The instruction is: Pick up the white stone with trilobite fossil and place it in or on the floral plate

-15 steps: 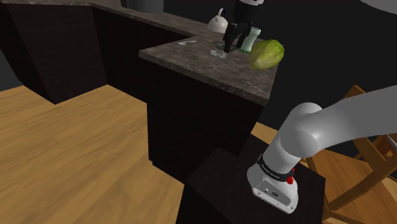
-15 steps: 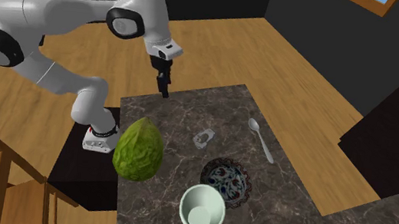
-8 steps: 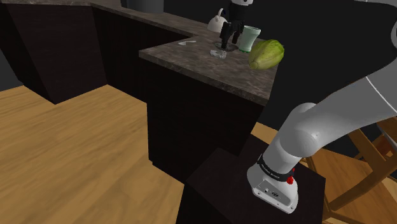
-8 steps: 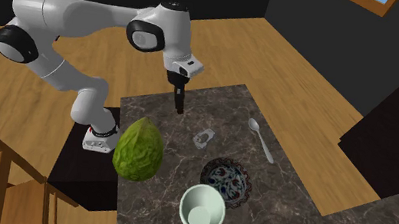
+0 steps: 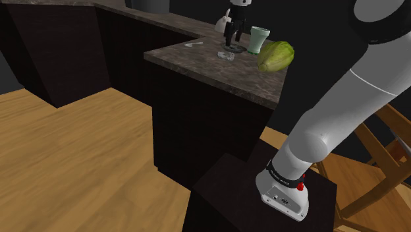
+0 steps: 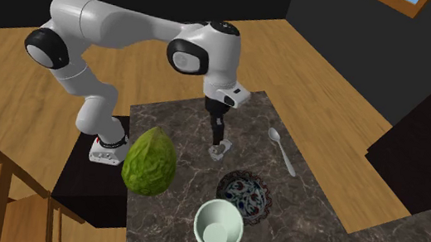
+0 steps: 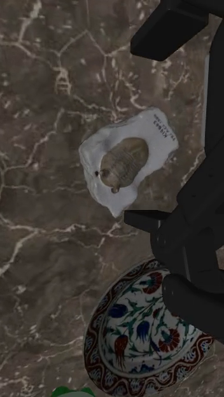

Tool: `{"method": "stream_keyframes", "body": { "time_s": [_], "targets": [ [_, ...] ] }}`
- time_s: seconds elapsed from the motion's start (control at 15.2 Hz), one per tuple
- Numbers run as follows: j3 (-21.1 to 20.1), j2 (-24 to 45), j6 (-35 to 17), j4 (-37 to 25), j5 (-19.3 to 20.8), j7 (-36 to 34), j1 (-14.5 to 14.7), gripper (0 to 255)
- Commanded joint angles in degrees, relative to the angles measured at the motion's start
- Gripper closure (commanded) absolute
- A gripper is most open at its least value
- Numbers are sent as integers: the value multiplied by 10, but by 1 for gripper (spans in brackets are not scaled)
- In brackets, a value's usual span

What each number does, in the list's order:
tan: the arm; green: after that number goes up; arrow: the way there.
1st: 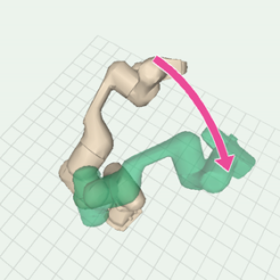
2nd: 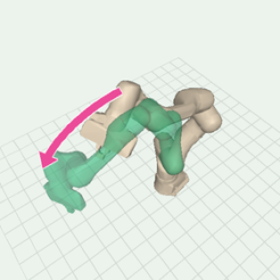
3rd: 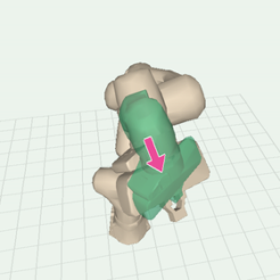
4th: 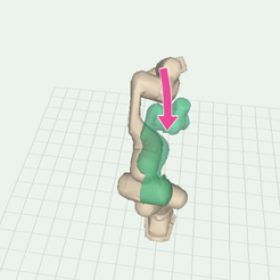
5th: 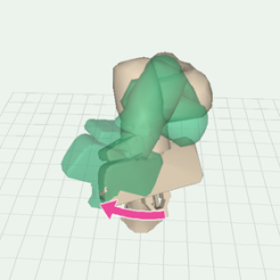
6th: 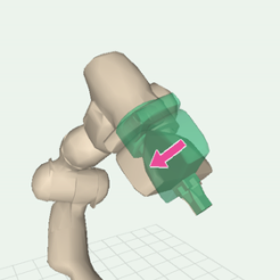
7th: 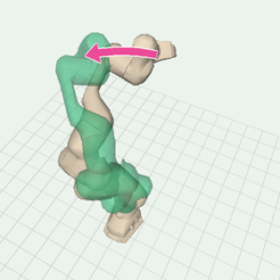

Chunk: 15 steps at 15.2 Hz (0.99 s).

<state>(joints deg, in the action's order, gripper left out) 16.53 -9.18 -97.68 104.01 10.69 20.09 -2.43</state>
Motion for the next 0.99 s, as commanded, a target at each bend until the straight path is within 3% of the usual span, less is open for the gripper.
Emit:
{"method": "stream_keyframes", "body": {
  "time_s": [0.0, 0.53, 0.92],
  "targets": [
    [12, 43, 4, -42, -7, 26, -5, 0],
    [16, 40, -54, 18, -4, 24, -10, 0],
    [16, 40, -54, 18, -4, 24, -10, 0]
  ]
}}
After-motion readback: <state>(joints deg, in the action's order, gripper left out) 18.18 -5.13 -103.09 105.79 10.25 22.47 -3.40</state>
